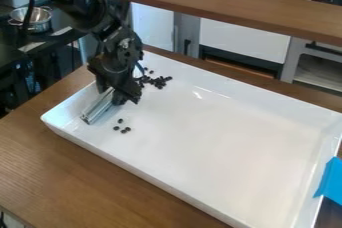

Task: Sweep into pile

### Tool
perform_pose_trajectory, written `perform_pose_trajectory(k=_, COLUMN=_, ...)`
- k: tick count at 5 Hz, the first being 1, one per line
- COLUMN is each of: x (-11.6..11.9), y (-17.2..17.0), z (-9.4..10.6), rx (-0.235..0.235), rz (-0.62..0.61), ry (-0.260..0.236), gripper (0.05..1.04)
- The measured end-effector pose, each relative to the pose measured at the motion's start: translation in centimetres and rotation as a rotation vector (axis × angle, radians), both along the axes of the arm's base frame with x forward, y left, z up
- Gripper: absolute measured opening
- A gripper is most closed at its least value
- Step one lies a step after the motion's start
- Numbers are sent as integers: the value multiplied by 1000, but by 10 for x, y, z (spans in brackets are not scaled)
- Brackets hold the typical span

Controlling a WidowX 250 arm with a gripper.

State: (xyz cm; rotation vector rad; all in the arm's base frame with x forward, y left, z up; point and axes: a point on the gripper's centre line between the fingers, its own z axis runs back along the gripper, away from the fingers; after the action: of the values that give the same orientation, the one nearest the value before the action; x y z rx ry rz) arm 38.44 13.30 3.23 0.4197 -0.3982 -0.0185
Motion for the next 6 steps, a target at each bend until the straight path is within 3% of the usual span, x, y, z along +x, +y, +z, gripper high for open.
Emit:
perform_pose_trajectory(k=1, x=-14, y=-30, z=6, rx=-184, rz=-87, ry=61, gripper=378)
perform_pose_trajectory(k=2, x=-20, y=-56, z=36, rx=-352, rz=-103, ry=70, gripper=378)
perform_pose_trajectory(k=3, x=-22, y=-84, z=39, rx=-403, rz=-135, ry=114, gripper=378)
perform_pose_trajectory(k=4, x=-16, y=-112, z=24, rx=-363, rz=-147, ry=110, gripper=378)
perform_pose_trajectory(k=5, x=-12, y=-109, z=-1, rx=-303, rz=-114, ry=112, gripper=378)
perform_pose_trajectory(k=6, x=-10, y=-103, z=-9, rx=-276, rz=-123, ry=116, gripper=378)
